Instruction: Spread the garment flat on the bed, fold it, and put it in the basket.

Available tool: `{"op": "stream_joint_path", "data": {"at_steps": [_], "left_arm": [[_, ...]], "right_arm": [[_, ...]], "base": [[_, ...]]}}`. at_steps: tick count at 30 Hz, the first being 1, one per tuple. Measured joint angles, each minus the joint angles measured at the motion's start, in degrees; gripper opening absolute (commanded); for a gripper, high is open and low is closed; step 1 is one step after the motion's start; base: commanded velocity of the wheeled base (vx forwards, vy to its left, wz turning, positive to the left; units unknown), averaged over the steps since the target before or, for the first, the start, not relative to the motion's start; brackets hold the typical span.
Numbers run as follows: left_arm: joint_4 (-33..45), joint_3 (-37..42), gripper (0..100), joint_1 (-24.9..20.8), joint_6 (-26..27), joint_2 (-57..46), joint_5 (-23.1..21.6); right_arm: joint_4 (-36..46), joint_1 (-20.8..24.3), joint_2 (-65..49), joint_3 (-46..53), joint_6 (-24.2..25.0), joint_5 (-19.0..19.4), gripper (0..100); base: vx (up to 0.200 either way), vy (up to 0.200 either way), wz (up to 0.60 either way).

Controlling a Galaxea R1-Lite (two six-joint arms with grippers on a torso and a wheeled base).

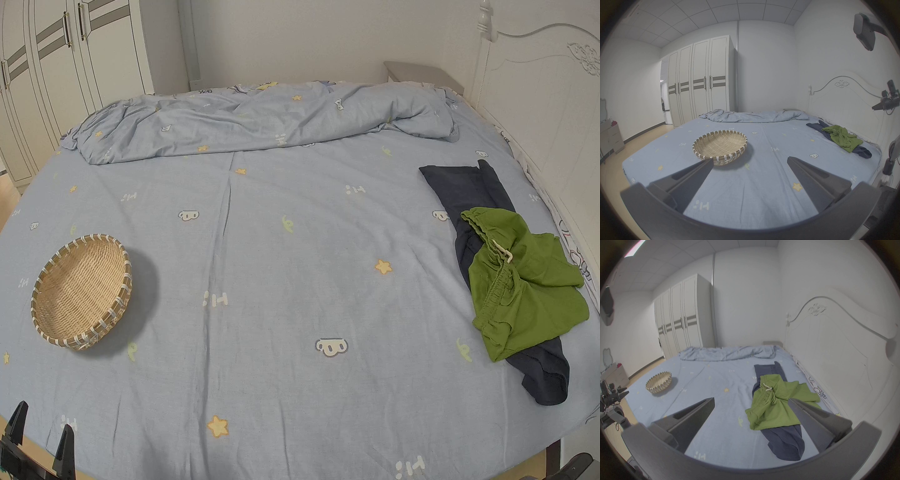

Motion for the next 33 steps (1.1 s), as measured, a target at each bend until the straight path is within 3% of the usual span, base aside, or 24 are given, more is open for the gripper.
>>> {"op": "stream_joint_path", "data": {"at_steps": [5,10,21,28,33], "left_arm": [[0.0,0.0,100,0.0,0.0,0.0,0.0],[0.0,0.0,100,0.0,-0.1,0.0,0.0],[-0.1,0.0,100,0.0,-0.1,0.0,0.0],[-0.1,0.0,100,0.0,-0.1,0.0,0.0],[-0.1,0.0,100,0.0,-0.2,0.0,0.0]], "right_arm": [[0.6,0.7,12.6,-5.2,-1.4,-0.6,100],[0.7,1.2,26.3,-11.2,-2.3,-4.3,100],[-2.0,2.5,57.5,-24.9,-3.0,-17.8,100],[-10.0,2.0,75.0,-32.3,-3.4,-30.7,100],[-12.2,1.3,81.2,-35.6,-3.3,-31.8,100]], "base": [[0.000,0.000,0.00],[0.000,0.000,0.00],[0.000,0.000,0.00],[0.000,0.000,0.00],[0.000,0.000,0.00]]}}
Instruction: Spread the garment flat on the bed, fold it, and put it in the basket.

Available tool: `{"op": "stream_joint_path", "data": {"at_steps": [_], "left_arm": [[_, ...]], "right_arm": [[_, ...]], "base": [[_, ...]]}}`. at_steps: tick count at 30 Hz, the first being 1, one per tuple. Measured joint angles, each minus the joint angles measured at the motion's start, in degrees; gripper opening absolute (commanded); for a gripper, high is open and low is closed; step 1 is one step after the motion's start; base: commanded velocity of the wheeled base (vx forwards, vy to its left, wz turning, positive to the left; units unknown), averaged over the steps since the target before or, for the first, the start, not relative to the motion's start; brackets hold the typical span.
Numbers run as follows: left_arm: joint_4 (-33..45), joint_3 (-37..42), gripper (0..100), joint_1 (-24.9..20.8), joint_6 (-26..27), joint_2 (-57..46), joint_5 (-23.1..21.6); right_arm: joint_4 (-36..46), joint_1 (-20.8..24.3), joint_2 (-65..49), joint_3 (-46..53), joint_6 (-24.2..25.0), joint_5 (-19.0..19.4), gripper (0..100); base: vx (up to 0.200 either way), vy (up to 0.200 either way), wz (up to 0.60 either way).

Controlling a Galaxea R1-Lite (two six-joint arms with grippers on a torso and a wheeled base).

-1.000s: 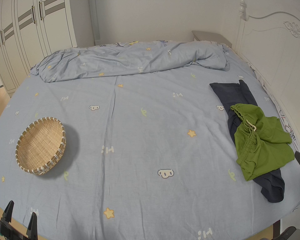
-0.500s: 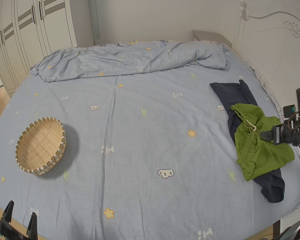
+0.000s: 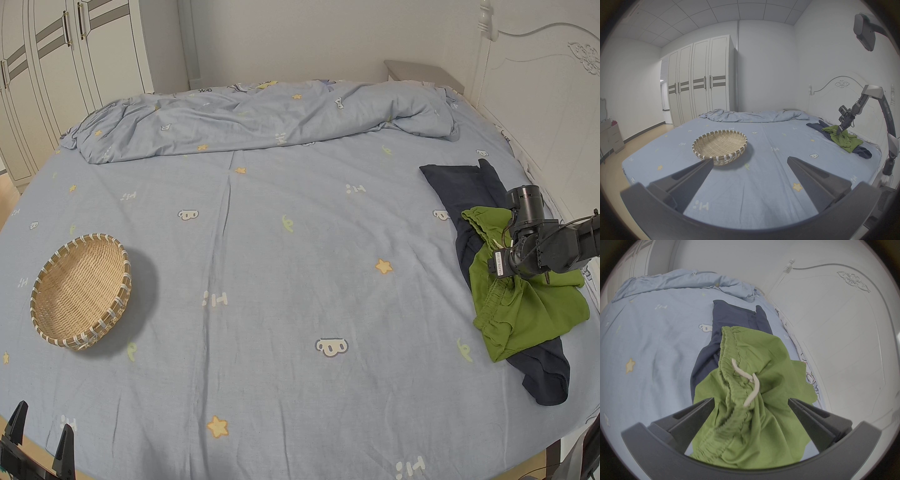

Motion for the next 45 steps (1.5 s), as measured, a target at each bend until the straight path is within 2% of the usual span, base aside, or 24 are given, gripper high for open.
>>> {"op": "stream_joint_path", "data": {"at_steps": [11,12,27,33,37,40,45], "left_arm": [[0.0,0.0,100,0.0,0.0,0.0,0.0],[0.0,0.0,100,0.0,0.0,0.0,0.0],[0.0,0.0,100,0.0,0.0,0.0,0.0],[0.0,0.0,100,0.0,0.0,0.0,0.0],[0.0,0.0,100,0.0,0.0,0.0,0.0],[0.0,0.0,100,0.0,0.0,0.0,0.0],[0.0,0.0,100,0.0,0.0,0.0,0.0]], "right_arm": [[-2.8,0.1,4.6,-2.3,0.3,-0.1,100],[-2.8,-0.1,4.9,-2.5,0.5,-0.1,0],[-2.5,-0.2,6.2,-3.5,1.4,-0.1,0],[2.0,2.1,5.4,-6.1,8.9,0.1,0],[13.2,3.9,3.9,-10.7,13.8,1.4,0],[24.8,6.1,2.1,-16.4,19.2,6.1,0],[36.1,10.6,-2.1,-25.5,26.7,21.6,0]], "base": [[0.000,0.000,0.00],[0.000,0.000,0.00],[0.000,0.000,0.00],[0.000,0.000,0.00],[0.000,0.000,0.00],[0.000,0.000,0.00],[0.000,0.000,0.00]]}}
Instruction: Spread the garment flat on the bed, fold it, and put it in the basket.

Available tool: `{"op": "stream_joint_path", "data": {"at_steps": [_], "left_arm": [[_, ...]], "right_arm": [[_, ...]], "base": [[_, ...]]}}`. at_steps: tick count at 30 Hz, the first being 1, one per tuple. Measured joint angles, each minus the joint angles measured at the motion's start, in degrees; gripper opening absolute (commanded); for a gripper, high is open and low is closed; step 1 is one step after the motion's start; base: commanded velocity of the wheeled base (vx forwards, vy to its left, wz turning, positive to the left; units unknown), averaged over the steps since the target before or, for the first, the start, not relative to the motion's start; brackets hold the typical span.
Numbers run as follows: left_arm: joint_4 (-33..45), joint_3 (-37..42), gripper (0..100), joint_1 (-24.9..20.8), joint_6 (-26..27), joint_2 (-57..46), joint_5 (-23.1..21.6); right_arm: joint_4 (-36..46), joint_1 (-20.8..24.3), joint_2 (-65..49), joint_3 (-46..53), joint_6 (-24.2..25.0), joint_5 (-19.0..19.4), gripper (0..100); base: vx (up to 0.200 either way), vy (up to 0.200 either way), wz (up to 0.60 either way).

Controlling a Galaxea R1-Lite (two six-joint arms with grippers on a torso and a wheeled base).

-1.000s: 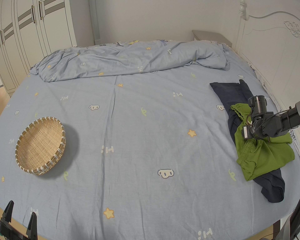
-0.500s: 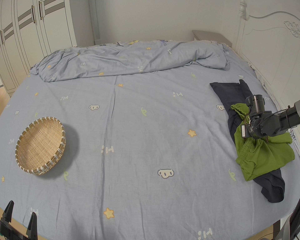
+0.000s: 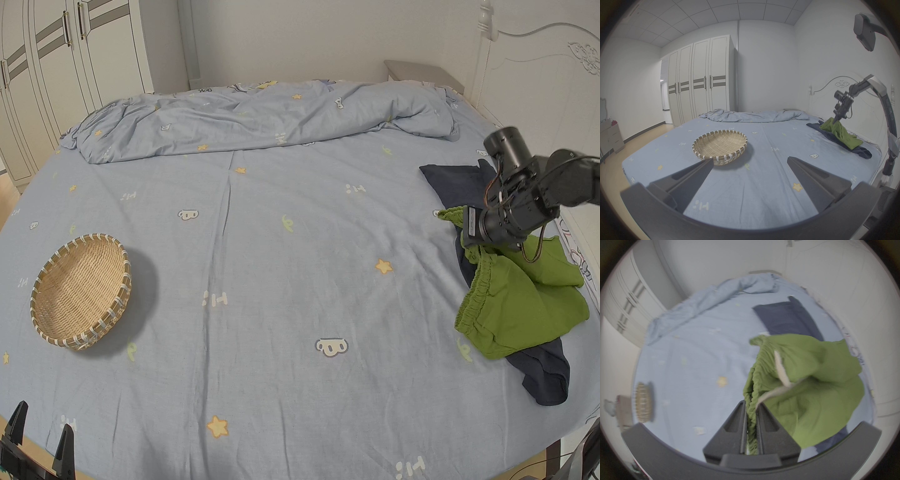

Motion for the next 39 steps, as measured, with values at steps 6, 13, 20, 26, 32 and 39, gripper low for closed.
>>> {"op": "stream_joint_path", "data": {"at_steps": [6,13,20,26,32,39], "left_arm": [[0.0,0.0,100,0.0,0.0,0.0,0.0],[0.0,0.0,100,0.0,0.0,0.0,0.1],[0.0,0.0,100,0.0,0.0,0.0,0.1],[0.0,0.0,100,0.0,0.0,0.0,0.1],[0.0,0.0,100,0.0,0.0,0.0,0.1],[0.0,0.0,100,0.0,0.0,0.0,0.1]], "right_arm": [[4.7,7.5,-5.1,-5.3,4.3,7.8,0],[5.4,16.7,-7.7,-4.0,4.6,6.8,0],[2.4,28.8,-7.1,-2.9,3.5,-4.9,0],[-1.3,38.6,-6.1,-4.5,1.1,-13.5,0],[-5.2,44.1,-5.4,-6.1,4.0,-15.5,0],[-16.0,44.8,-1.7,-4.2,7.4,-15.2,0]], "base": [[0.000,0.000,0.00],[0.000,0.000,0.00],[0.000,0.000,0.00],[0.000,0.000,0.00],[0.000,0.000,0.00],[0.000,0.000,0.00]]}}
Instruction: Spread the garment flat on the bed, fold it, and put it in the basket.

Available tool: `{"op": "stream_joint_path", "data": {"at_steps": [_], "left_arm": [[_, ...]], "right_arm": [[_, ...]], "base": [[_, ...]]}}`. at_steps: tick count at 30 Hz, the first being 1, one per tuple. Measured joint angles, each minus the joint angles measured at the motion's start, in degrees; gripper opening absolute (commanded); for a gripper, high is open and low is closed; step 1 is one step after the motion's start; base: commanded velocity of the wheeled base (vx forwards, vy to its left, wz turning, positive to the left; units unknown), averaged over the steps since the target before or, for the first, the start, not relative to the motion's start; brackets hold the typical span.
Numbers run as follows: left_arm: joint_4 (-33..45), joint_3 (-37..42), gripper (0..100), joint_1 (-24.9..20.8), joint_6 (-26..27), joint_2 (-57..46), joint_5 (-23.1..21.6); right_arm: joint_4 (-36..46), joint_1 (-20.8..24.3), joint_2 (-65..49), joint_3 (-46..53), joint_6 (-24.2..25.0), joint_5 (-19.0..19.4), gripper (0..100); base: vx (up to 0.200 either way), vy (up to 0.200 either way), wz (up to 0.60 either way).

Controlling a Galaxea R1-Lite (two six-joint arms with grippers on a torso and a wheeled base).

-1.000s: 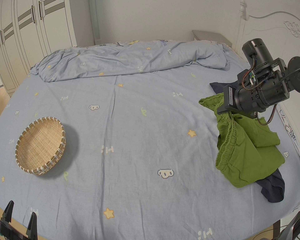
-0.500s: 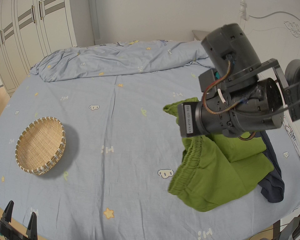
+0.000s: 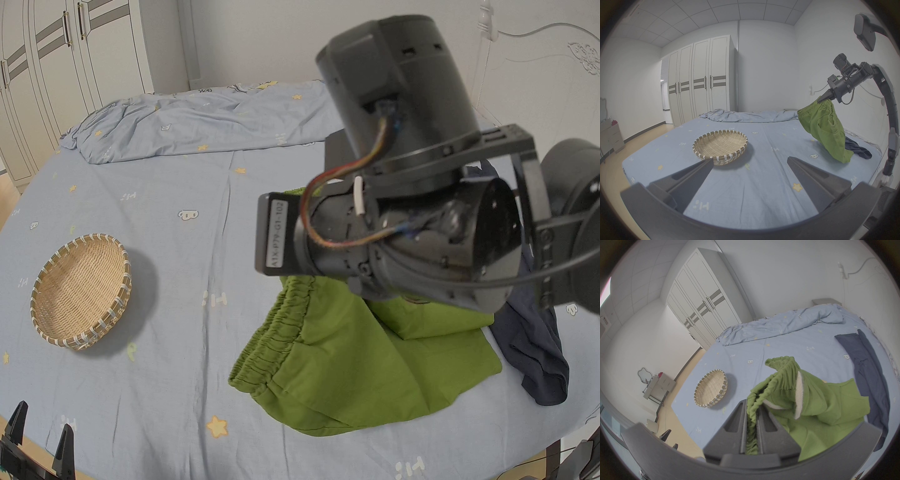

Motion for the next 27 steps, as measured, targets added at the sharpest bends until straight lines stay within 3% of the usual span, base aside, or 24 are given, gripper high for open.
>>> {"op": "stream_joint_path", "data": {"at_steps": [5,6,14,22,27], "left_arm": [[0.0,0.0,100,0.0,0.0,0.0,0.0],[0.0,0.0,100,0.0,0.0,0.0,0.0],[0.0,0.0,100,0.0,0.0,0.0,0.0],[0.1,0.0,100,0.0,0.3,0.0,-0.3],[0.2,0.0,100,0.0,0.5,0.0,-0.3]], "right_arm": [[-5.1,0.6,2.2,1.6,-0.9,1.3,0],[-5.1,0.6,2.6,1.8,-1.0,1.8,100],[-5.4,-0.6,6.5,2.0,-2.8,6.6,100],[-5.1,-1.7,9.8,2.3,-4.5,7.3,100],[-5.0,-5.0,8.8,3.0,-4.4,7.5,100]], "base": [[0.000,0.000,0.00],[0.000,0.000,0.00],[0.000,0.000,0.00],[0.000,0.000,0.00],[0.000,0.000,0.00]]}}
